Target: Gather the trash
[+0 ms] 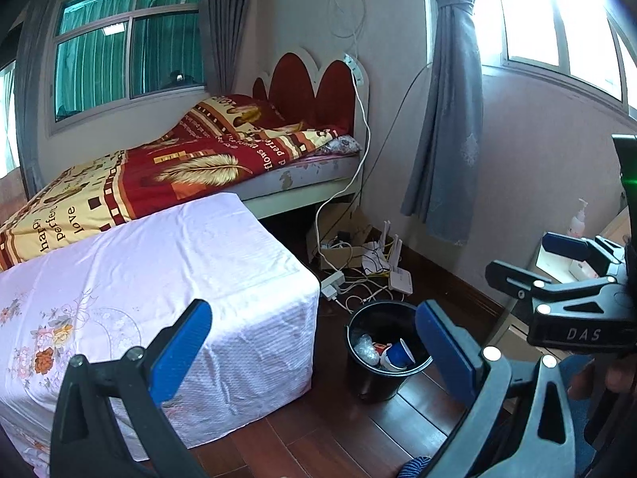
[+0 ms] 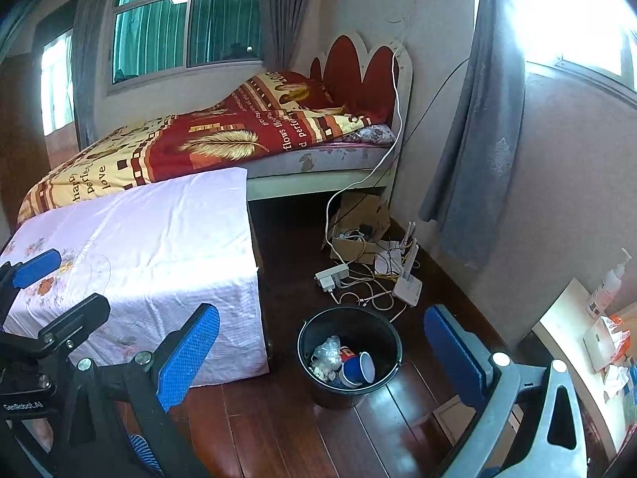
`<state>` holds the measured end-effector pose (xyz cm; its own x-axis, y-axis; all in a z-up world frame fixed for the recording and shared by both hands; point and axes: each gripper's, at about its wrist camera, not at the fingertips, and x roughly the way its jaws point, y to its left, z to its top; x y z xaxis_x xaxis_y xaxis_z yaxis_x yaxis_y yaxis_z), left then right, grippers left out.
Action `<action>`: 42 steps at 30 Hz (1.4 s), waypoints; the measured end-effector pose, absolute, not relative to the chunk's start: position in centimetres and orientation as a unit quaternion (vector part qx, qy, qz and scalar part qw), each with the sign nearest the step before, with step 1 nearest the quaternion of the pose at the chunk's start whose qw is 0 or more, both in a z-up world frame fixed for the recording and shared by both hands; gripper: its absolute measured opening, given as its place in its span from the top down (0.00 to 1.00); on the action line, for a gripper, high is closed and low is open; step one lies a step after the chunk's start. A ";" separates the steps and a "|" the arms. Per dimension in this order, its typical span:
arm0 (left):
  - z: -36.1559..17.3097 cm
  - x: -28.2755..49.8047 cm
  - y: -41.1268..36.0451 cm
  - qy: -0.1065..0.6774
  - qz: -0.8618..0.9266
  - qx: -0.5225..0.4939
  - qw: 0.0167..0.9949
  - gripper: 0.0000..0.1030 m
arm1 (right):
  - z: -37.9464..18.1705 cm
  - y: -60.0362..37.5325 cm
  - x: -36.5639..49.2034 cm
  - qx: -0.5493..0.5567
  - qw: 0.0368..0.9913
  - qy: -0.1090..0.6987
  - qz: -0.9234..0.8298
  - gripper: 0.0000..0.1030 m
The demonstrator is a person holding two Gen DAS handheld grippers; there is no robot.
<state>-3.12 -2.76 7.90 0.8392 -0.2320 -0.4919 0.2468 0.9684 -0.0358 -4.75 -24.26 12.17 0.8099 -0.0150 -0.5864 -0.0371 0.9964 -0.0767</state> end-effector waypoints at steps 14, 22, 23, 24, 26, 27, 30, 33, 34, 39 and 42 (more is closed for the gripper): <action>8.8 -3.7 -2.7 0.249 -0.129 0.013 0.960 0.00 | 12.2 -24.2 -4.8 -0.041 0.950 0.308 0.008 0.00; 8.9 -3.8 -3.1 0.247 -0.133 0.015 0.960 0.01 | 12.3 -24.2 -5.0 -0.040 0.951 0.305 0.008 0.00; 8.9 -3.8 -3.2 0.247 -0.133 0.015 0.960 0.00 | 12.4 -24.2 -5.0 -0.040 0.952 0.305 0.008 0.00; 8.9 -3.8 -3.2 0.246 -0.133 0.015 0.960 0.01 | 12.4 -24.2 -5.0 -0.039 0.952 0.304 0.008 0.00; 8.9 -3.8 -3.4 0.246 -0.132 0.016 0.960 0.01 | 12.4 -24.3 -5.1 -0.038 0.952 0.304 0.007 0.00; 9.0 -3.9 -3.4 0.246 -0.132 0.015 0.960 0.00 | 12.4 -24.4 -5.1 -0.038 0.952 0.304 0.007 0.00; 9.0 -3.9 -3.4 0.244 -0.132 0.017 0.960 0.01 | 12.4 -24.4 -5.1 -0.038 0.952 0.304 0.006 0.00; 9.0 -3.9 -3.5 0.245 -0.134 0.017 0.960 0.00 | 12.3 -24.4 -5.0 -0.038 0.952 0.305 0.005 0.00; 9.0 -3.8 -3.5 0.245 -0.134 0.018 0.960 0.00 | 12.3 -24.4 -5.0 -0.038 0.952 0.305 0.006 0.00; 9.1 -3.8 -3.5 0.242 -0.133 0.018 0.961 0.00 | 12.3 -24.4 -5.0 -0.038 0.952 0.304 0.006 0.00; 9.1 -3.9 -3.6 0.243 -0.134 0.017 0.961 0.00 | 12.3 -24.4 -5.0 -0.039 0.952 0.305 0.006 0.00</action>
